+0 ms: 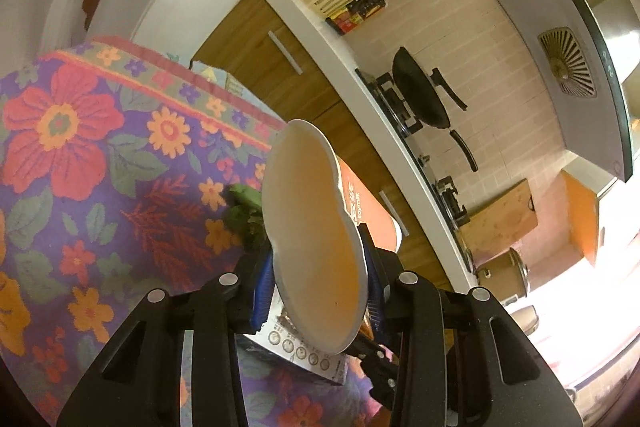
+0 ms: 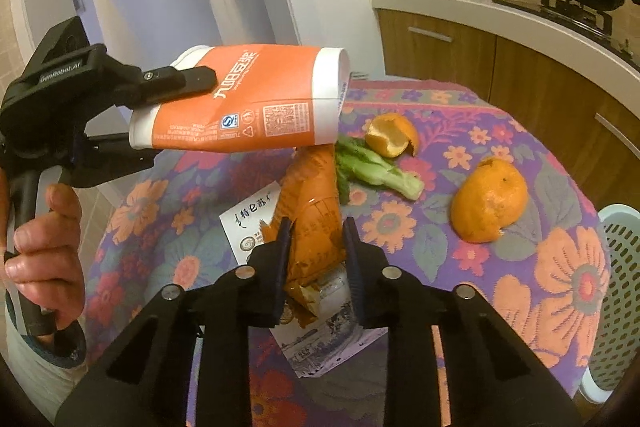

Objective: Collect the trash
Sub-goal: 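Grasp the orange-white paper cup with the left tool while the right tool grasps the brown paper bag, then carry cup and paper bag over the blue basket and open both tools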

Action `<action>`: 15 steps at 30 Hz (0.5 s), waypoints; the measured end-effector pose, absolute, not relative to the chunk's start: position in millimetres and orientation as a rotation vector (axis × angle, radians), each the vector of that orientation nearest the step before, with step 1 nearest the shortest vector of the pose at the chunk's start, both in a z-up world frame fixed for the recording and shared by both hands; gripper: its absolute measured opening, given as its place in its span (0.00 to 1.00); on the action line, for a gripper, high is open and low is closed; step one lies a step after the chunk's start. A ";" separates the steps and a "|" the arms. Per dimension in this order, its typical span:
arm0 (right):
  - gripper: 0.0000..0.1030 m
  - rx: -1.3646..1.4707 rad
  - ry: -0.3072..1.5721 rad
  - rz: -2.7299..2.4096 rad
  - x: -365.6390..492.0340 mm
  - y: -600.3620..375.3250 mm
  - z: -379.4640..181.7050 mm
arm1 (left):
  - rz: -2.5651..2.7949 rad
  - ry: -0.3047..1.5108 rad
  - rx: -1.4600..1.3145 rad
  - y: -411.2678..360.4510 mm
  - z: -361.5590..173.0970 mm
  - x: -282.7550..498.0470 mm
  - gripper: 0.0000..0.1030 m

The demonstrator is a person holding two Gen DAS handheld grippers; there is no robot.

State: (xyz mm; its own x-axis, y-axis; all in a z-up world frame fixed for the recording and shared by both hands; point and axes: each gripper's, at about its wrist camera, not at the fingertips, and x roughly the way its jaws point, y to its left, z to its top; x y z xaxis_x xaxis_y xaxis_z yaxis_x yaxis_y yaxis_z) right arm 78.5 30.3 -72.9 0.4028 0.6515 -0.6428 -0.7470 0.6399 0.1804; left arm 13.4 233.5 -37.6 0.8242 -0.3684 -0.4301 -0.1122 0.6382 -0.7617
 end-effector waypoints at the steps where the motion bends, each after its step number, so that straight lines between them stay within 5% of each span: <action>1: 0.21 -0.138 0.740 0.885 78.5 28.2 -71.3 | -0.158 0.598 -0.857 230.0 -34.1 12.7 0.34; 15: 0.20 -0.066 0.717 0.747 99.6 -18.5 -53.4 | -0.136 0.645 -0.382 140.7 -3.4 9.6 0.33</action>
